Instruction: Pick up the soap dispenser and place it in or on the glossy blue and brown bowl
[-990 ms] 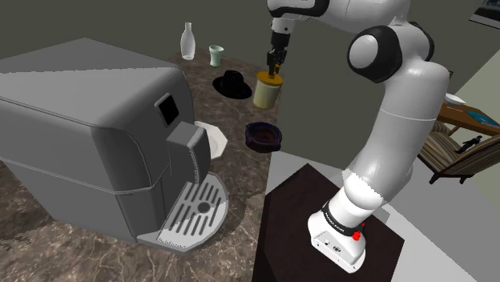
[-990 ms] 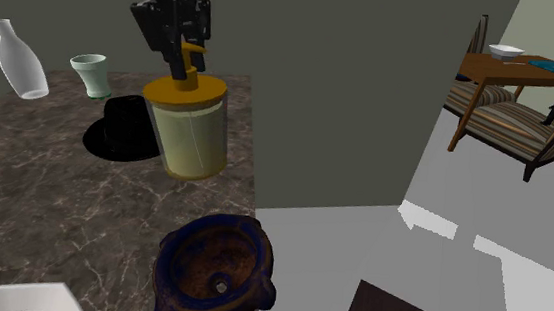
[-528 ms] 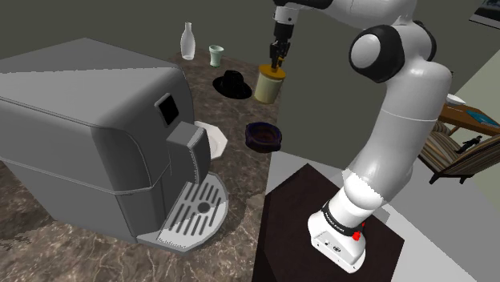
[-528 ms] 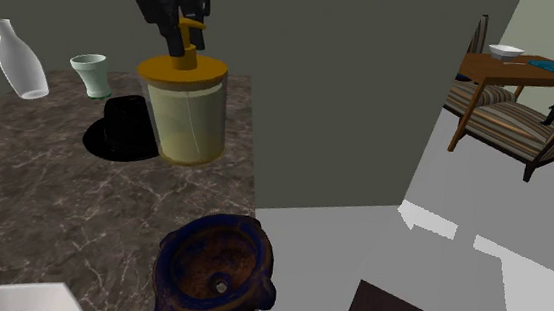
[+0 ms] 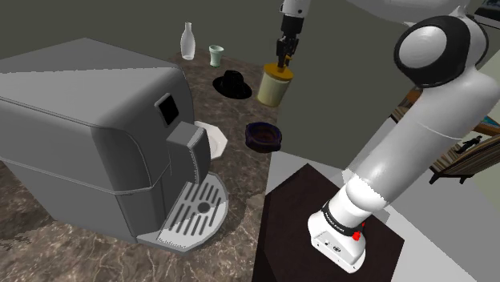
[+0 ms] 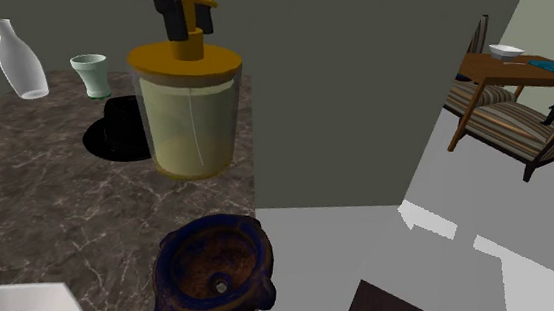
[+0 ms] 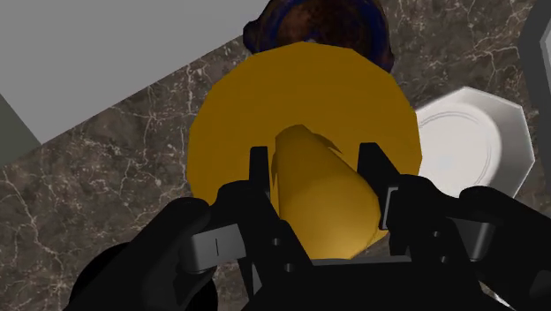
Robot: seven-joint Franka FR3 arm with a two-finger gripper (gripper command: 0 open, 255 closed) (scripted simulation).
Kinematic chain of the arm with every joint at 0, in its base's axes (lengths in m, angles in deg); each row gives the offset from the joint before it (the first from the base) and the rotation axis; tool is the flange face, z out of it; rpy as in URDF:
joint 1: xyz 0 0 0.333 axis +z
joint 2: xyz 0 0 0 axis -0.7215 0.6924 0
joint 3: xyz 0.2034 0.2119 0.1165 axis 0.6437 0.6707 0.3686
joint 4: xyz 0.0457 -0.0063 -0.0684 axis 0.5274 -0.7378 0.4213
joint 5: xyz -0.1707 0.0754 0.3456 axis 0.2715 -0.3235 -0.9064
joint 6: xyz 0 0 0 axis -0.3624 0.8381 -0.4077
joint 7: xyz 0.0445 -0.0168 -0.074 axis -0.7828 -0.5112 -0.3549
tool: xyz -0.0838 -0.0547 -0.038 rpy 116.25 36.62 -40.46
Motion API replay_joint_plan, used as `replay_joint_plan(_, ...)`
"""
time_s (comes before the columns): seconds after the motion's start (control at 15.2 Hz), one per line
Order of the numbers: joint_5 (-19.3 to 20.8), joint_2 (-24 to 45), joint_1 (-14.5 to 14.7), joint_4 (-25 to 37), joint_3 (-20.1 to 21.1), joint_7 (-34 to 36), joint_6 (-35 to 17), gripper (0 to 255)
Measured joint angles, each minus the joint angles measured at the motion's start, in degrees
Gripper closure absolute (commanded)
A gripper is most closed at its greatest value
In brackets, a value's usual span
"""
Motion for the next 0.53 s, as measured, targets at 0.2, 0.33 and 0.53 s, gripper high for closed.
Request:
replay_joint_plan(0.2,0.5,-5.4,1.1,-3.9,1.2,2.3,1.5,255)
replay_joint_plan(0.33,0.7,-9.5,1.9,-7.6,2.2,4.2,1.9,255)
replay_joint_plan(0.53,0.8,-12.8,2.4,-10.3,3.1,5.6,2.6,255)
